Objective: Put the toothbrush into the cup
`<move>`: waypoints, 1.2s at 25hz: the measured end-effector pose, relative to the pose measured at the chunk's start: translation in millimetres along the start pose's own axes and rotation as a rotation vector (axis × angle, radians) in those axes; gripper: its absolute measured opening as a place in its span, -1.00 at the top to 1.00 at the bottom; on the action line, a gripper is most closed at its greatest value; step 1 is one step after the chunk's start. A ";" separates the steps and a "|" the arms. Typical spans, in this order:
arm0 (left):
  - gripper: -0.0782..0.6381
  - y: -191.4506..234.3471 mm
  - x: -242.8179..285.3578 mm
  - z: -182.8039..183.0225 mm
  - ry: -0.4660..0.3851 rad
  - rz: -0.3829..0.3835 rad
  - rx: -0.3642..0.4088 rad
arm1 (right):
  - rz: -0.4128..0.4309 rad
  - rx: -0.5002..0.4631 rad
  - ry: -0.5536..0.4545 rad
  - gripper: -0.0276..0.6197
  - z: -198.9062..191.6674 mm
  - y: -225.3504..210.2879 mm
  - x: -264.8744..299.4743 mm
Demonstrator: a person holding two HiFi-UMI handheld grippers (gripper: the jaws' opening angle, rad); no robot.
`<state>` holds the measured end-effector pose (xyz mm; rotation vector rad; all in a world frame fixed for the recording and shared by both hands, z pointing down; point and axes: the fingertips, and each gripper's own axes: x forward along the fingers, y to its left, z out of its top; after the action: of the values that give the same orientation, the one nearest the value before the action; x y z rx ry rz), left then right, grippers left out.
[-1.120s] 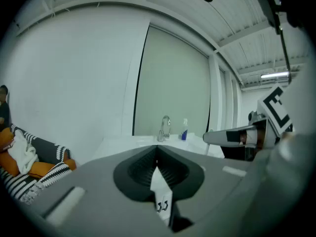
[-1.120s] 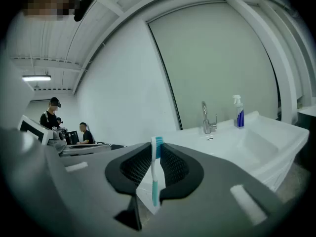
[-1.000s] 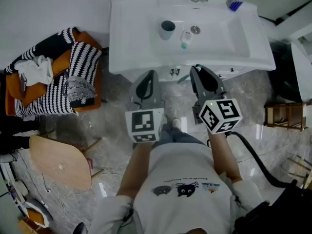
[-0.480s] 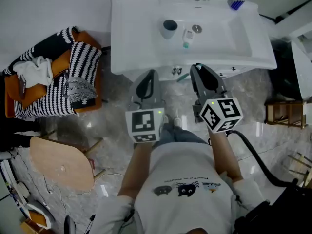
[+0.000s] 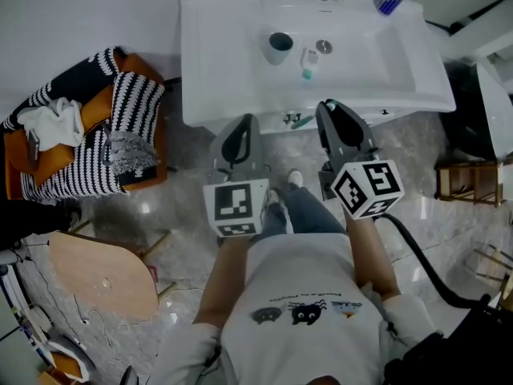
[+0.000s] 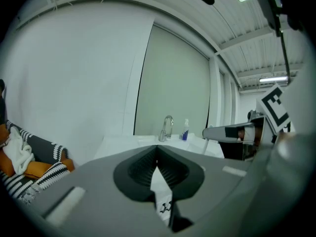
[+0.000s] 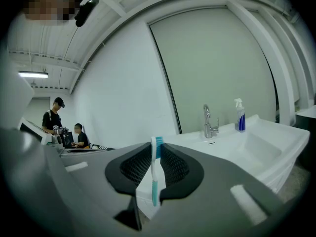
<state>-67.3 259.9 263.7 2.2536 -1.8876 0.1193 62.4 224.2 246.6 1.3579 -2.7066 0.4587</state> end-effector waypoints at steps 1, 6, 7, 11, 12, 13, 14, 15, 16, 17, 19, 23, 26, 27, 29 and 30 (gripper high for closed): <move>0.78 0.9 1.5 0.0 -0.001 0.001 0.001 | 0.000 -0.002 0.002 0.73 -0.6 -1.3 2.3; 0.78 7.4 19.3 -0.2 0.003 0.025 0.010 | 0.015 0.008 0.006 0.73 -0.3 -15.8 20.8; 0.78 9.0 25.2 0.4 0.005 0.031 0.010 | 0.021 0.011 0.007 0.73 1.0 -20.1 26.3; 0.78 11.4 52.6 3.3 0.012 0.042 0.010 | 0.032 0.021 0.012 0.73 7.9 -41.2 47.9; 0.78 11.2 60.8 4.3 0.012 0.043 0.010 | 0.034 0.022 0.013 0.73 10.1 -47.5 53.5; 0.78 10.9 69.3 5.4 0.013 0.044 0.010 | 0.035 0.023 0.014 0.73 12.3 -53.8 59.1; 0.78 10.2 77.9 6.6 0.015 0.045 0.011 | 0.038 0.025 0.015 0.73 14.4 -60.2 64.7; 0.78 9.0 86.5 7.9 0.017 0.045 0.013 | 0.039 0.027 0.017 0.73 16.5 -66.9 69.9; 0.78 7.5 95.4 9.2 0.019 0.044 0.014 | 0.041 0.028 0.018 0.73 18.8 -74.0 75.2; 0.78 5.9 104.4 10.5 0.022 0.042 0.014 | 0.042 0.029 0.019 0.73 21.5 -81.3 80.6; 0.78 3.5 121.2 13.3 0.028 0.038 0.014 | 0.045 0.029 0.020 0.73 27.1 -94.6 91.6; 0.78 3.7 140.8 19.9 0.032 0.051 0.010 | 0.064 0.031 0.023 0.73 35.6 -108.7 108.1; 0.78 4.9 151.8 23.3 0.032 0.075 0.009 | 0.088 0.028 0.027 0.73 40.9 -114.8 119.2; 0.78 5.5 156.7 23.2 0.033 0.082 0.007 | 0.096 0.027 0.031 0.73 41.5 -117.4 123.8; 0.78 6.3 167.6 22.7 0.034 0.094 0.000 | 0.110 0.026 0.036 0.73 42.2 -124.0 133.1; 0.78 6.7 172.5 22.6 0.034 0.100 -0.004 | 0.117 0.024 0.038 0.73 42.8 -127.4 137.5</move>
<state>-44.0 87.7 274.8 2.1404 -1.9813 0.1681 83.1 33.8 262.8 1.1874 -2.7685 0.5229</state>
